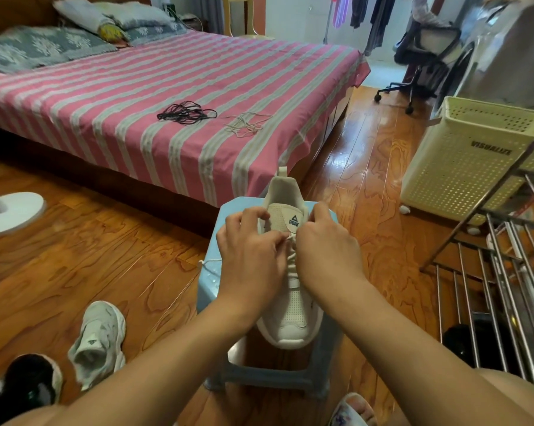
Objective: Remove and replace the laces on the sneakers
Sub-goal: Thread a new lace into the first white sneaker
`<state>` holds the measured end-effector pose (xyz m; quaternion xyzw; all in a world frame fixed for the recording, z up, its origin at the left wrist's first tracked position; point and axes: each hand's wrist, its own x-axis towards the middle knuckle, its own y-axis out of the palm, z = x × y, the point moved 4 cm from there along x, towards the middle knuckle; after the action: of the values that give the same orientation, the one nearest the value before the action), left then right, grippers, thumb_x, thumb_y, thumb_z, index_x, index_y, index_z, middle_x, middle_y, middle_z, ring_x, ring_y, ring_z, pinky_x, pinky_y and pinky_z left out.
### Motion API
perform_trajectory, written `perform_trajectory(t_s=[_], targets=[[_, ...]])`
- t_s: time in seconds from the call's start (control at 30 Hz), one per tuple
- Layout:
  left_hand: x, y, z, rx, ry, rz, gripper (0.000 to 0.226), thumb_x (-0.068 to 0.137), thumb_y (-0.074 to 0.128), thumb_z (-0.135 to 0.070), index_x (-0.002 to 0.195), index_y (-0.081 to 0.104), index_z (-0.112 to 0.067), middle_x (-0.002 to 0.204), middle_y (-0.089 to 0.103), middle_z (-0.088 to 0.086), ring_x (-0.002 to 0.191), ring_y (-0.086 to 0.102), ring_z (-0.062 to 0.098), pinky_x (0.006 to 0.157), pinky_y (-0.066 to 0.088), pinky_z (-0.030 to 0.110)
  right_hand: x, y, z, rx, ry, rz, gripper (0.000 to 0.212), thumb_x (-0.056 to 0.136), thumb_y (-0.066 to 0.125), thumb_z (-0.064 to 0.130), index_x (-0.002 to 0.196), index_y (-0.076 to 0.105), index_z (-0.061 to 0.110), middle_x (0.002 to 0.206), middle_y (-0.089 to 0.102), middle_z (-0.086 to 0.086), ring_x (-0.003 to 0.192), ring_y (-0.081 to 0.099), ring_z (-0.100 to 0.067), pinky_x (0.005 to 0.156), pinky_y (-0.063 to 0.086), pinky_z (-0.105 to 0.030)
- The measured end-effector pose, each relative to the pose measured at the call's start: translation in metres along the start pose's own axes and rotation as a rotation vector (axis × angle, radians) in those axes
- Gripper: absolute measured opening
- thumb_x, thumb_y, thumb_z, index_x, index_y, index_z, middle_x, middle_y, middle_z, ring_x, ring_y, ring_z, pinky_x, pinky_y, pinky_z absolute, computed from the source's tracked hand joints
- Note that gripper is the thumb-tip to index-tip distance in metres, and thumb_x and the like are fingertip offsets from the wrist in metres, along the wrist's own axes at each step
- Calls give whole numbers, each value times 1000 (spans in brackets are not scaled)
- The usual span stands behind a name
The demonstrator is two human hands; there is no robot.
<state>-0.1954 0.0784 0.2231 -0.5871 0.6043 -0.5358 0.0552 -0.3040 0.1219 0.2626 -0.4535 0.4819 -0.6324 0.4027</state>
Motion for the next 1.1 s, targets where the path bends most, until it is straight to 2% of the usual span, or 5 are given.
perform_trajectory(t_s=[0.23, 0.6, 0.7, 0.9, 1.1], targets=[[11, -6, 19, -74, -73, 88, 10, 89, 75, -34, 95, 80, -30, 119, 56, -3, 118, 44, 22, 98, 27, 42, 13, 6, -30, 502, -19, -93, 15, 92, 64, 16, 82, 67, 6, 113, 50, 1, 89, 59, -14, 76, 53, -29], [27, -13, 30, -353, -160, 264, 6, 87, 80, -31, 92, 81, -29, 103, 53, -18, 103, 54, 2, 100, 46, 36, 27, 37, -163, 2262, 1043, -515, 21, 97, 35, -4, 92, 52, 7, 57, 55, -4, 42, 59, -12, 46, 53, -24], [34, -18, 37, -395, -158, 312, 7, 91, 76, -25, 96, 80, -22, 104, 62, -10, 99, 61, 2, 92, 48, 21, 32, 26, -118, 1890, 746, -171, 21, 99, 47, 9, 79, 46, 17, 57, 35, 4, 40, 30, -7, 37, 25, -19], [34, -22, 45, -546, -295, 348, 16, 100, 64, -22, 92, 76, -17, 87, 76, -5, 87, 71, 11, 86, 57, 34, 26, 21, -52, 447, -7, 55, 34, 84, 73, 53, 94, 64, 22, 93, 59, 7, 84, 55, -11, 73, 47, -32], [32, -21, 48, -541, -382, 331, 21, 102, 60, -24, 88, 73, -16, 84, 76, -4, 85, 72, 8, 84, 56, 35, 31, 12, -75, 837, 186, -111, 29, 99, 59, 30, 82, 66, 8, 78, 64, -9, 66, 54, -19, 63, 44, -34]])
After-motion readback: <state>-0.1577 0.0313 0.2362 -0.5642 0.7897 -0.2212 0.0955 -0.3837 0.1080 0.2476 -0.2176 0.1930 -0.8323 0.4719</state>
